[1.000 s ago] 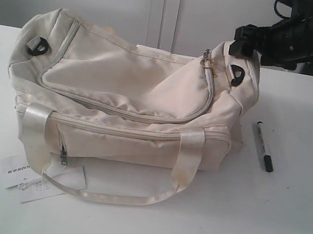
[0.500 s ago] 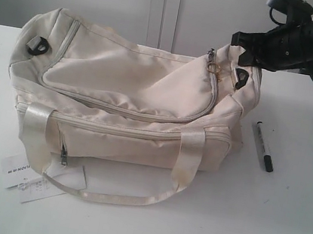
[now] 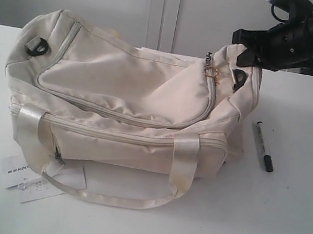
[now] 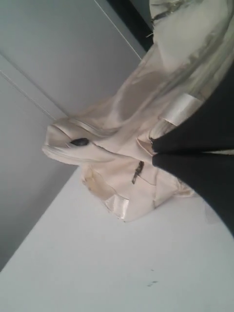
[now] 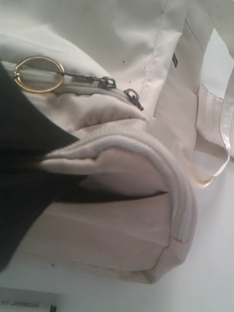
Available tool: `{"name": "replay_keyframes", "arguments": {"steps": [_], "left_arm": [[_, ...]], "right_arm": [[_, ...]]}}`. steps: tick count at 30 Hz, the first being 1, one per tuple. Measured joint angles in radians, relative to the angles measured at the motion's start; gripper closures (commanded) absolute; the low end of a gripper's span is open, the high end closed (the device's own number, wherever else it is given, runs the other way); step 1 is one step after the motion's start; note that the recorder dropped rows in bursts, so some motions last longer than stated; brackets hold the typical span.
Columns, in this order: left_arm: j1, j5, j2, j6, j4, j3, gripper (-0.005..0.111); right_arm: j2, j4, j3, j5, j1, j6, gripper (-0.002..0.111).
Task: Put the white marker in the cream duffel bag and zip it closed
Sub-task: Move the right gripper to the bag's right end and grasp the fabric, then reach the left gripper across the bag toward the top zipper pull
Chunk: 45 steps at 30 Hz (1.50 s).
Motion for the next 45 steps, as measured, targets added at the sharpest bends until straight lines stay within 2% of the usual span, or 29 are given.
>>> {"name": "replay_keyframes", "arguments": {"steps": [4,8,16,24,28,30,33,35,40,45], "left_arm": [[0.000,-0.012,-0.002,0.000,0.039,-0.079,0.107],[0.000,0.032,0.008,0.004,0.161,-0.180,0.107],[0.000,0.274,0.162,0.005,0.404,-0.365,0.107],[0.000,0.426,0.349,0.101,0.423,-0.490,0.107],[0.000,0.460,0.448,0.212,0.332,-0.538,0.107],[0.000,0.460,0.487,0.304,0.229,-0.555,0.107],[-0.002,0.461,0.578,0.511,-0.002,-0.581,0.107],[-0.026,0.461,0.627,0.582,-0.064,-0.596,0.107],[-0.131,0.437,0.734,0.647,-0.097,-0.662,0.107],[-0.168,0.409,0.804,0.666,-0.125,-0.687,0.107]], "right_arm": [[-0.012,-0.005,0.008,0.013,0.000,0.000,0.108],[-0.012,-0.009,0.008,0.029,0.000,0.000,0.108],[-0.014,-0.012,0.008,0.033,0.000,0.000,0.108],[-0.014,-0.012,0.008,0.031,0.000,0.000,0.108],[-0.014,-0.012,0.008,0.030,0.000,0.000,0.108],[-0.014,-0.012,0.008,0.030,0.000,0.000,0.108],[-0.014,-0.012,0.008,0.030,0.000,0.000,0.108],[-0.014,-0.012,0.008,0.030,0.000,0.000,0.108],[-0.014,-0.012,0.008,0.030,0.000,0.000,0.108],[-0.014,-0.012,0.008,0.030,0.000,0.000,0.108]]}}
